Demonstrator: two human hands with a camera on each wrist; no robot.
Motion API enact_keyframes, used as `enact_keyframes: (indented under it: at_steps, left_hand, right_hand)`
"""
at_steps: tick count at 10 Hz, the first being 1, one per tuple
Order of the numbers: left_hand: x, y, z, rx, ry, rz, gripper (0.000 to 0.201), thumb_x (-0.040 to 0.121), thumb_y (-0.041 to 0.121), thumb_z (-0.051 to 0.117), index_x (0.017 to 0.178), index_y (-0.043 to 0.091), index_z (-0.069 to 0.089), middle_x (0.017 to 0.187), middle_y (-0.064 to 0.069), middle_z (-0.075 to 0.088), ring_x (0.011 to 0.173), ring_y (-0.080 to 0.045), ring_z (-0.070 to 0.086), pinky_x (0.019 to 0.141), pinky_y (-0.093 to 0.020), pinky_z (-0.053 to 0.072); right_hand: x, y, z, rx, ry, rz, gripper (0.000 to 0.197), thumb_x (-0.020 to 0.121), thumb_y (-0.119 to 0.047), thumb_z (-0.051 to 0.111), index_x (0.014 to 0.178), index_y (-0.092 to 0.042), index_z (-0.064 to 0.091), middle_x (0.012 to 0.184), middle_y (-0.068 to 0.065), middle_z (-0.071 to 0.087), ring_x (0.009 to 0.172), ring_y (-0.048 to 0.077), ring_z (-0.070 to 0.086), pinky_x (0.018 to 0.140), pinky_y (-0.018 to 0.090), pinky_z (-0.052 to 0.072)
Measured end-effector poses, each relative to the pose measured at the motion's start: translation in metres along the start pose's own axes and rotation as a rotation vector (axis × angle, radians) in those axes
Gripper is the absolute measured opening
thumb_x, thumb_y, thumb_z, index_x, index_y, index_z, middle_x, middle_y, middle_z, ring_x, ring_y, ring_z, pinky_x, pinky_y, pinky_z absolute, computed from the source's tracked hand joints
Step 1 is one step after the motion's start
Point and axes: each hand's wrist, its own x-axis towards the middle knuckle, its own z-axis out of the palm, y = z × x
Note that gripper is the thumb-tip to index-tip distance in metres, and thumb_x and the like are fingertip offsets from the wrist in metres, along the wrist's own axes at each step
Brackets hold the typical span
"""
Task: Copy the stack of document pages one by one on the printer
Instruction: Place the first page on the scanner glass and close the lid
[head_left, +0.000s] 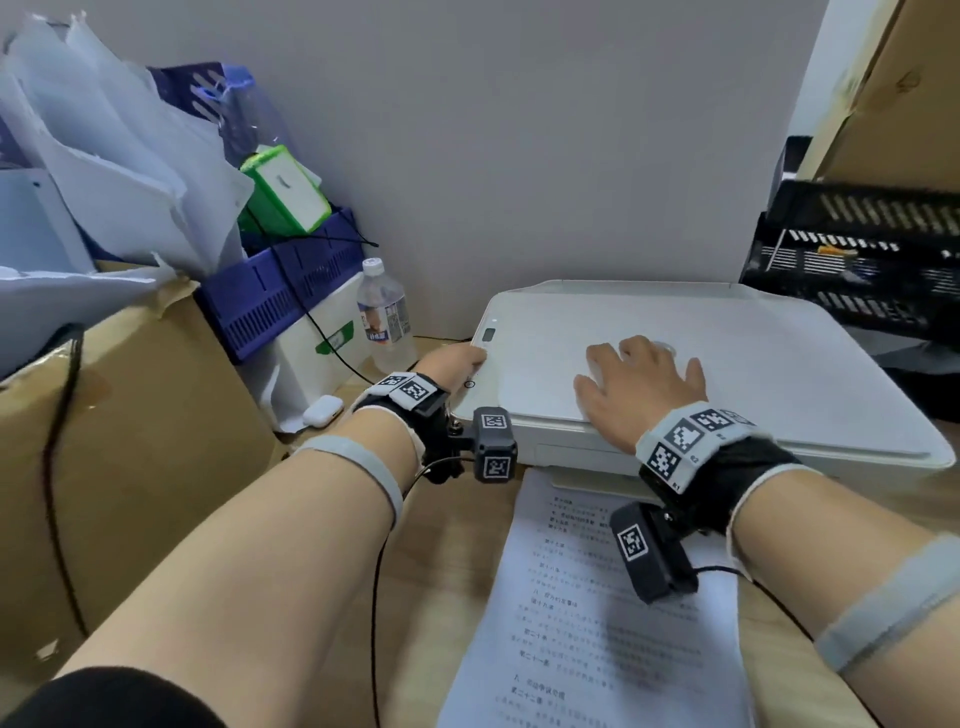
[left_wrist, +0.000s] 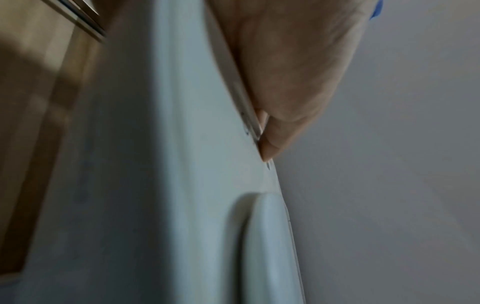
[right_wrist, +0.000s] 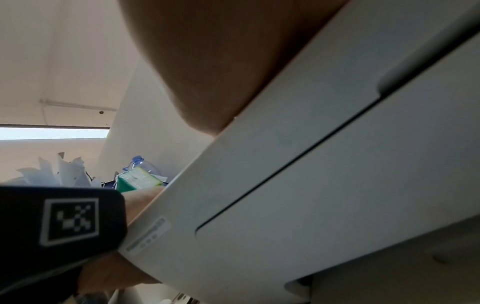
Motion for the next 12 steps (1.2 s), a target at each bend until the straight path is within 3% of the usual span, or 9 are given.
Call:
enact_keyframes:
  at_steps: [2, 3, 4, 6, 7, 8, 9, 12]
  left_hand:
    - [-0.013, -0.012, 0.001, 0.063, -0.001, 0.099, 0.046, 0.102, 0.026, 0.045, 0.140, 0.000, 0.048, 0.145, -0.021, 0.049, 0.133, -0.037, 0.047, 0.071, -0.028, 0.043]
    - [-0.023, -0.012, -0.004, 0.138, 0.068, 0.080, 0.039, 0.101, 0.011, 0.043, 0.139, 0.002, 0.044, 0.138, -0.024, 0.053, 0.125, -0.038, 0.053, 0.088, -0.034, 0.043]
    - [-0.035, -0.007, -0.003, 0.174, 0.121, 0.115, 0.040, 0.100, 0.002, 0.039, 0.140, 0.000, 0.038, 0.136, -0.024, 0.054, 0.122, -0.039, 0.054, 0.093, -0.038, 0.042]
    - [-0.035, -0.007, -0.002, 0.360, 0.121, 0.187, 0.042, 0.098, 0.000, 0.045, 0.140, -0.002, 0.038, 0.137, -0.024, 0.053, 0.123, -0.038, 0.053, 0.095, -0.037, 0.042]
    - [-0.036, -0.007, -0.004, 0.642, 0.091, 0.217, 0.040, 0.098, 0.001, 0.046, 0.138, -0.002, 0.039, 0.137, -0.024, 0.052, 0.123, -0.038, 0.053, 0.095, -0.037, 0.042]
    - [-0.035, -0.011, -0.006, 0.787, 0.031, 0.280, 0.039, 0.102, 0.008, 0.041, 0.140, 0.001, 0.042, 0.138, -0.024, 0.052, 0.125, -0.037, 0.052, 0.090, -0.035, 0.042]
    - [-0.028, -0.013, -0.008, 0.911, 0.040, 0.335, 0.039, 0.101, 0.005, 0.039, 0.141, 0.001, 0.039, 0.136, -0.024, 0.053, 0.121, -0.038, 0.054, 0.094, -0.037, 0.042]
    - [-0.028, -0.015, -0.008, 0.952, 0.038, 0.390, 0.037, 0.101, 0.006, 0.040, 0.138, 0.002, 0.041, 0.133, -0.022, 0.056, 0.119, -0.037, 0.055, 0.091, -0.035, 0.042]
  right_hand:
    - [-0.008, 0.007, 0.001, -0.022, 0.010, -0.046, 0.053, 0.099, -0.048, 0.021, 0.149, -0.033, 0.029, 0.158, 0.001, 0.027, 0.148, 0.024, 0.016, 0.118, 0.057, 0.009]
    - [-0.012, 0.012, 0.001, -0.039, 0.002, -0.068, 0.052, 0.099, -0.047, 0.019, 0.148, -0.032, 0.029, 0.158, 0.001, 0.027, 0.148, 0.023, 0.016, 0.118, 0.056, 0.011]
    - [-0.015, 0.015, 0.005, -0.043, 0.010, -0.075, 0.053, 0.098, -0.047, 0.017, 0.147, -0.032, 0.029, 0.160, 0.002, 0.025, 0.149, 0.023, 0.016, 0.118, 0.057, 0.011]
    - [-0.020, 0.014, 0.005, -0.040, 0.022, -0.075, 0.052, 0.099, -0.047, 0.018, 0.149, -0.033, 0.028, 0.160, 0.001, 0.024, 0.147, 0.023, 0.019, 0.118, 0.054, 0.010]
    - [-0.022, 0.014, 0.004, -0.030, 0.010, -0.063, 0.054, 0.100, -0.047, 0.019, 0.151, -0.034, 0.024, 0.162, 0.000, 0.019, 0.149, 0.022, 0.015, 0.119, 0.054, 0.007]
    - [-0.021, 0.013, 0.003, -0.038, -0.003, -0.058, 0.054, 0.100, -0.047, 0.018, 0.152, -0.034, 0.023, 0.163, 0.000, 0.017, 0.150, 0.022, 0.013, 0.119, 0.054, 0.007]
    - [-0.022, 0.012, 0.004, -0.046, 0.006, -0.047, 0.054, 0.100, -0.046, 0.018, 0.153, -0.034, 0.021, 0.164, -0.001, 0.016, 0.151, 0.020, 0.010, 0.120, 0.053, 0.005]
    - [-0.024, 0.010, 0.003, -0.058, 0.004, -0.044, 0.054, 0.101, -0.046, 0.017, 0.154, -0.034, 0.020, 0.164, -0.001, 0.014, 0.151, 0.019, 0.008, 0.120, 0.053, 0.005]
